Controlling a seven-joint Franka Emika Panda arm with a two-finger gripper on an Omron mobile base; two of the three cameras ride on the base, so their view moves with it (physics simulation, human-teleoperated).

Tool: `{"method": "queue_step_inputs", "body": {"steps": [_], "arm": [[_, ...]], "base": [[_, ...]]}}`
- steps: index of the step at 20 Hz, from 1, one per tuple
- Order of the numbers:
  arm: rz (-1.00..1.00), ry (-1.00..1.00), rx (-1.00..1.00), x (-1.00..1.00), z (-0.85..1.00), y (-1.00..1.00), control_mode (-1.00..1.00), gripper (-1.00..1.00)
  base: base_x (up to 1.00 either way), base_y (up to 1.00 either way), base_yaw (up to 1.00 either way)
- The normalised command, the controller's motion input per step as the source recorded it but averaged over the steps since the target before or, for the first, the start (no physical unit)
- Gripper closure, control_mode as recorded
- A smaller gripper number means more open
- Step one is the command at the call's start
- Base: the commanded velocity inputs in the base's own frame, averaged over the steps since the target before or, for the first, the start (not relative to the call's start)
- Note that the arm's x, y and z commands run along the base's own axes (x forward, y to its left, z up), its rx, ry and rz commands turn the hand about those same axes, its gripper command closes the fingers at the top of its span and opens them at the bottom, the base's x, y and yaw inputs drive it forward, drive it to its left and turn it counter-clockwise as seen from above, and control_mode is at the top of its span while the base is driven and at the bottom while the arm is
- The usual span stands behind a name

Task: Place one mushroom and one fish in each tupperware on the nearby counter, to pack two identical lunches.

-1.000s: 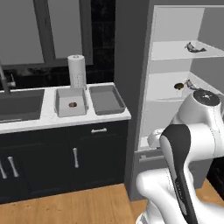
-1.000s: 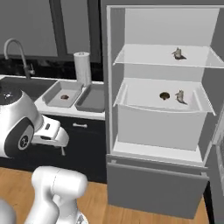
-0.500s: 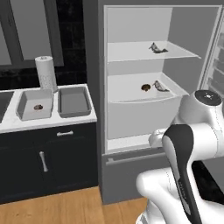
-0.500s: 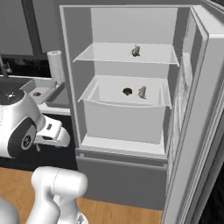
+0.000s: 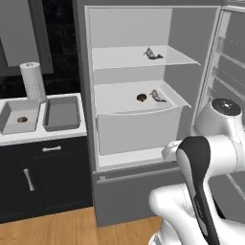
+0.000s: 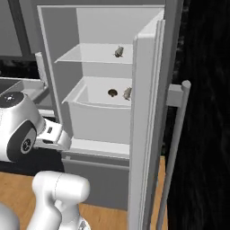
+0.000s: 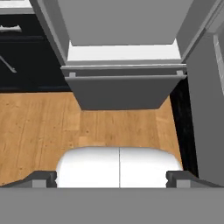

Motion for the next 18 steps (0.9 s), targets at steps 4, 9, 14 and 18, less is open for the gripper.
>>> {"method": "queue_step_inputs", "body": {"steps": [4, 9, 14, 18], "arm": [[0.00, 0.00, 0.00, 0.00, 0.00, 0.00, 1.00, -1.00], [0.00, 0.00, 0.00, 0.00, 0.00, 0.00, 1.00, -1.00], [0.00, 0.00, 0.00, 0.00, 0.00, 0.00, 1.00, -1.00], [0.00, 0.00, 0.00, 0.00, 0.00, 0.00, 1.00, -1.00]], "base": [[0.53, -0.18, 0.00], [0.77, 0.00, -0.01], [0.54, -0.19, -0.03], [0.38, -0.26, -0.06]]}}
